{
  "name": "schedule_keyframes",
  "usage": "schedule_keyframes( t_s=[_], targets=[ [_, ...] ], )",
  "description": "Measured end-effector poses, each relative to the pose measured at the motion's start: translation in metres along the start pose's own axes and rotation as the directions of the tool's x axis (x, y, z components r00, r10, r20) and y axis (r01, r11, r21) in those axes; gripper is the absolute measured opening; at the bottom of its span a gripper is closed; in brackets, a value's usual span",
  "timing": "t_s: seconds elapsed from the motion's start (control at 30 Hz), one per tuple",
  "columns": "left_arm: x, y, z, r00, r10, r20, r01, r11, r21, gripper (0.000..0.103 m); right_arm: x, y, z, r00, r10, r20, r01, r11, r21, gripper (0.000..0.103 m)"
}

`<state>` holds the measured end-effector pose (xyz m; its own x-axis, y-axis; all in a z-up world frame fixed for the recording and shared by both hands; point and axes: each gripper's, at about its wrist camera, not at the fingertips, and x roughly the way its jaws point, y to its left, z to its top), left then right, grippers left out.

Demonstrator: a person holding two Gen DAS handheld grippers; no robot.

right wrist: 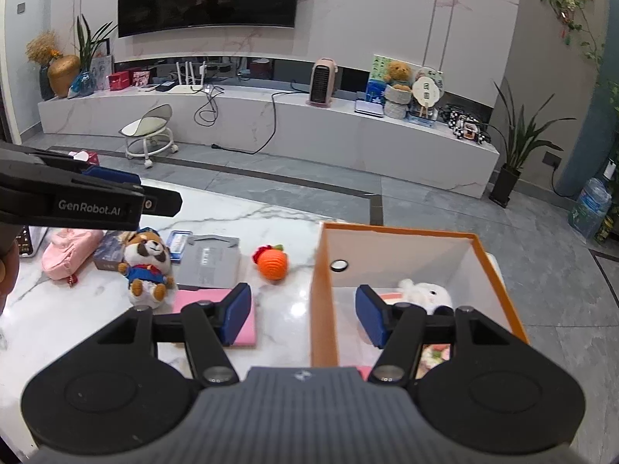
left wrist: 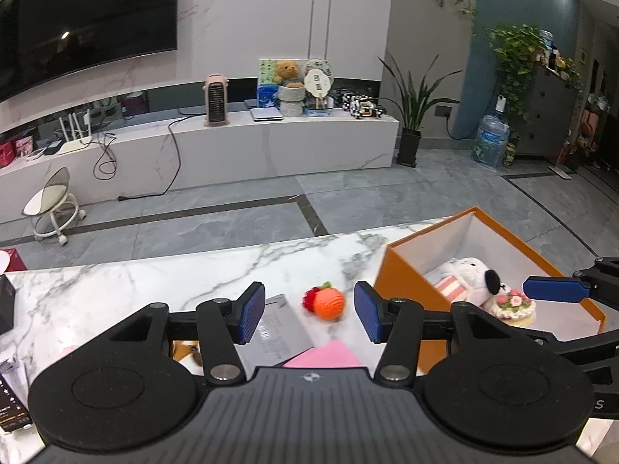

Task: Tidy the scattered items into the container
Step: 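Withdraw both tools from the box back over the table, then grasp the pink foam sheet with the right tool while the left tool lowers to the raccoon plush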

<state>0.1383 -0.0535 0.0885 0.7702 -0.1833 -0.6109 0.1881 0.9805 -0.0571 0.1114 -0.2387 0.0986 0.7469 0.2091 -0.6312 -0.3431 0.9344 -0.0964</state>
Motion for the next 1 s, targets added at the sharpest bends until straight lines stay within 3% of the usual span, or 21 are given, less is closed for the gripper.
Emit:
schedule_keyframes(
  t_s=[0.43, 1.0],
  targets=[
    [0.002, 0.054, -0.017, 0.998, 0.050, -0.027, -0.052, 0.997, -0.057, 0.060, 0.031, 0.042, 0.011, 0.998, 0.051, -0.031, -0.052, 0.997, -0.052, 0.063],
    [0.028, 0.104, -0.058, 0.992, 0.073, -0.103, -0.086, 0.988, -0.130, 0.060, 0.087, 0.067, -0.008, 0.989, 0.086, -0.123, -0.095, 0.993, -0.067, 0.064]
  ],
)
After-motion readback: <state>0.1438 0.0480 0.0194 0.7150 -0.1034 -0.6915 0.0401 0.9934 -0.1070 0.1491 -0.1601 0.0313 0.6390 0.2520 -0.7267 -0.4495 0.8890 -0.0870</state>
